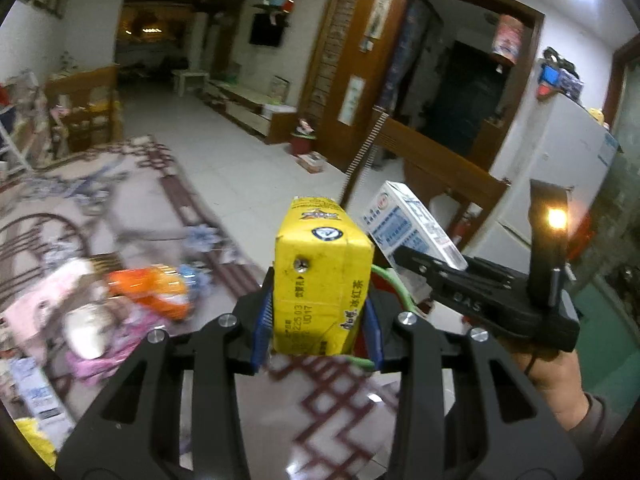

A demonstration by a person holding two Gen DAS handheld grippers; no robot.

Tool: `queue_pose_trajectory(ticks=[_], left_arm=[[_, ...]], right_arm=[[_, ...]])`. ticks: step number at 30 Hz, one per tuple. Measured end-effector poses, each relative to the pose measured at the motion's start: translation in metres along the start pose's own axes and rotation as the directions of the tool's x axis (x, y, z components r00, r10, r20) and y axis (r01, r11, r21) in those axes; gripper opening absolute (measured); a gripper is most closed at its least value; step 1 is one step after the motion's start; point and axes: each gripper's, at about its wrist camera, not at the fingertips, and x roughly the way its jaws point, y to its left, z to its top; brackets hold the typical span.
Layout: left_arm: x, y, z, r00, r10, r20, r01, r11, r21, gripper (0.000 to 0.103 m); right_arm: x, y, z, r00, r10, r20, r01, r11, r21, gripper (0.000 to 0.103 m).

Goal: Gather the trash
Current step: 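Carry both boxes to the green-rimmed bucket and release them inside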

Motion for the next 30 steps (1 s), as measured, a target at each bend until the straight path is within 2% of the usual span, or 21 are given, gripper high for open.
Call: queue_pose_trajectory(ticks=[7, 14, 21, 27, 28, 29, 30], left_arm=[[0.05, -0.02, 0.014, 0.997, -0.043, -0.064, 0.044, 0.999, 0.011, 0.037], [0.092, -0.032, 0.013, 0.989, -0.041, -0.139, 0.047, 0.998, 0.035, 0.037], [0.129, -0.034, -0.001, 0.974, -0.041, -0.222, 0.048, 0.999, 0.023, 0.037], [0.146, -0.042, -0.011, 0.963, -0.052, -0.263, 0.06, 0.998, 0.026, 0.039], [0.147, -0.042, -0.012, 0.964, -0.044, -0.261, 0.054, 0.998, 0.03, 0.041], [0.146, -0.042, -0.013, 0.965, -0.041, -0.26, 0.051, 0.998, 0.032, 0.053], [0.144, -0.041, -0.014, 0.966, -0.042, -0.253, 0.052, 0.998, 0.03, 0.062]], right_arm=[[0.016, -0.05, 0.012, 0.997, -0.06, -0.039, 0.062, 0.997, 0.054, 0.037], [0.034, -0.081, 0.005, 0.992, -0.076, -0.097, 0.086, 0.991, 0.107, 0.037], [0.047, -0.099, -0.001, 0.985, -0.078, -0.153, 0.103, 0.98, 0.168, 0.038], [0.053, -0.102, -0.001, 0.981, -0.087, -0.174, 0.118, 0.976, 0.182, 0.04], [0.055, -0.101, -0.002, 0.98, -0.087, -0.179, 0.121, 0.976, 0.183, 0.045], [0.055, -0.101, -0.001, 0.98, -0.087, -0.178, 0.12, 0.975, 0.186, 0.059], [0.054, -0.1, 0.0, 0.981, -0.088, -0.17, 0.12, 0.975, 0.189, 0.065]])
